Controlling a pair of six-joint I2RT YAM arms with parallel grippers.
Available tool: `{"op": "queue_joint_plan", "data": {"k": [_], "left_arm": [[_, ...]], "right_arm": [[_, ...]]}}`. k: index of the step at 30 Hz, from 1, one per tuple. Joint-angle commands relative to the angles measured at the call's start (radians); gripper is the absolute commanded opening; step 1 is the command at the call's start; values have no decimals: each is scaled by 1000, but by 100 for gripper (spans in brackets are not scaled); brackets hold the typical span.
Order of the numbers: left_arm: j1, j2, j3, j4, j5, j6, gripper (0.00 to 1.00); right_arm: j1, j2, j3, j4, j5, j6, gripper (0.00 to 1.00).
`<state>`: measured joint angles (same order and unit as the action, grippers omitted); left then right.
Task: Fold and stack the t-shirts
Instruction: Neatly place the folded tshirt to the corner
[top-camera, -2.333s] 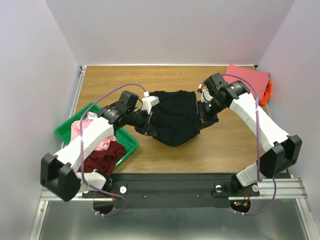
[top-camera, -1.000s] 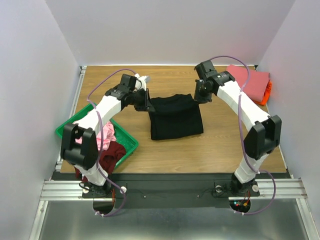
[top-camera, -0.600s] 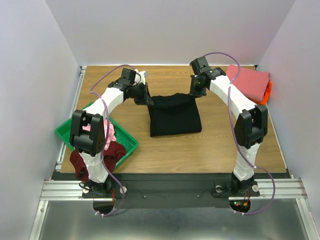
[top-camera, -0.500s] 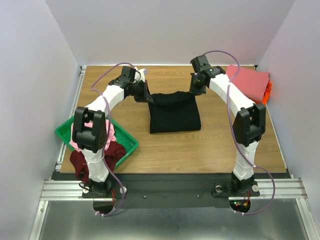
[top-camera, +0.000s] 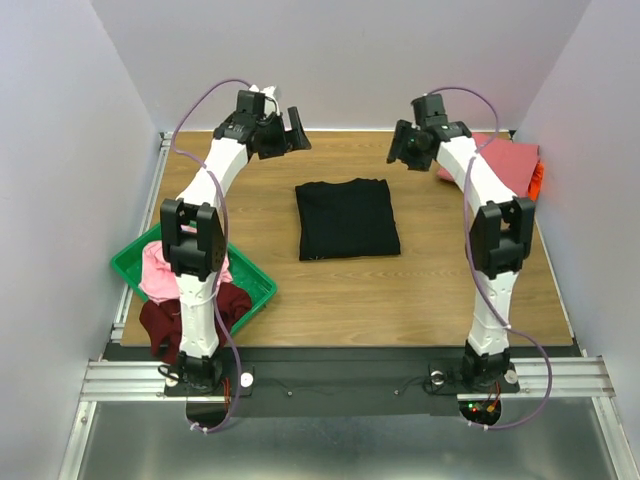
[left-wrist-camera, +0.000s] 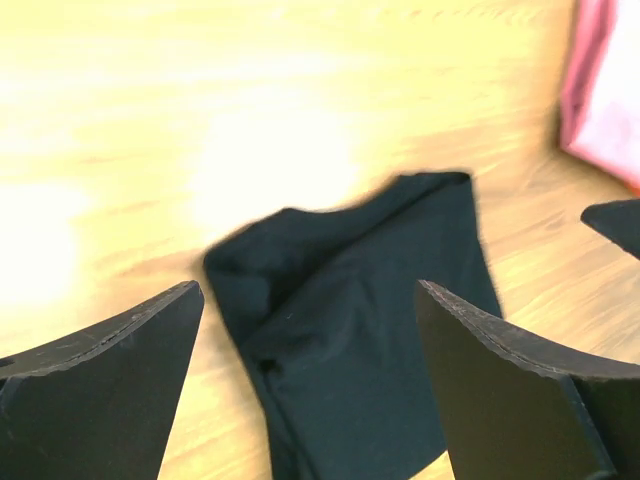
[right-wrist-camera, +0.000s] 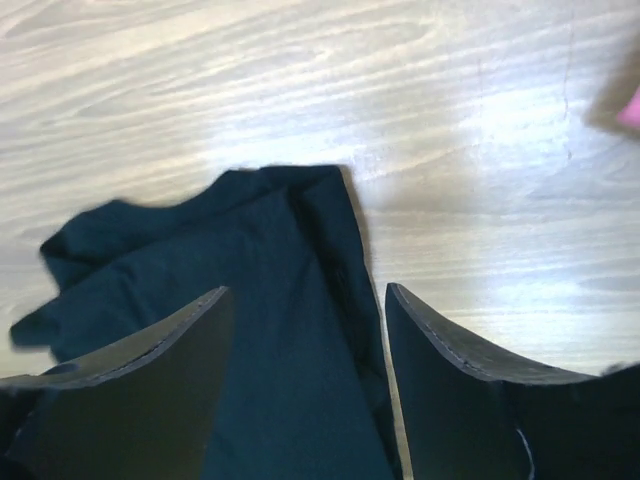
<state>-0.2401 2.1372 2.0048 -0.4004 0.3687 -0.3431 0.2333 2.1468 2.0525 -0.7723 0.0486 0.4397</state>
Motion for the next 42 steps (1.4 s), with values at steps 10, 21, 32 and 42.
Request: {"op": "queue_joint_plan", "data": {"k": [10,21,32,42], "left_arm": [[-4,-135,-281,3,122,41,93],[-11,-155,-462,135,285,23,96],[-13,-96,-523,230,294,-14,96],[-16,-37,-558,265,283,-20,89]], "right_arm": [[-124,-284,-555,328,-525,-79,77],[-170,-228,-690,482,-728,-105,86],[-173,-150,-721,559,-780,-111,94],[-173,-100,-756,614,-814,-104,94]]}}
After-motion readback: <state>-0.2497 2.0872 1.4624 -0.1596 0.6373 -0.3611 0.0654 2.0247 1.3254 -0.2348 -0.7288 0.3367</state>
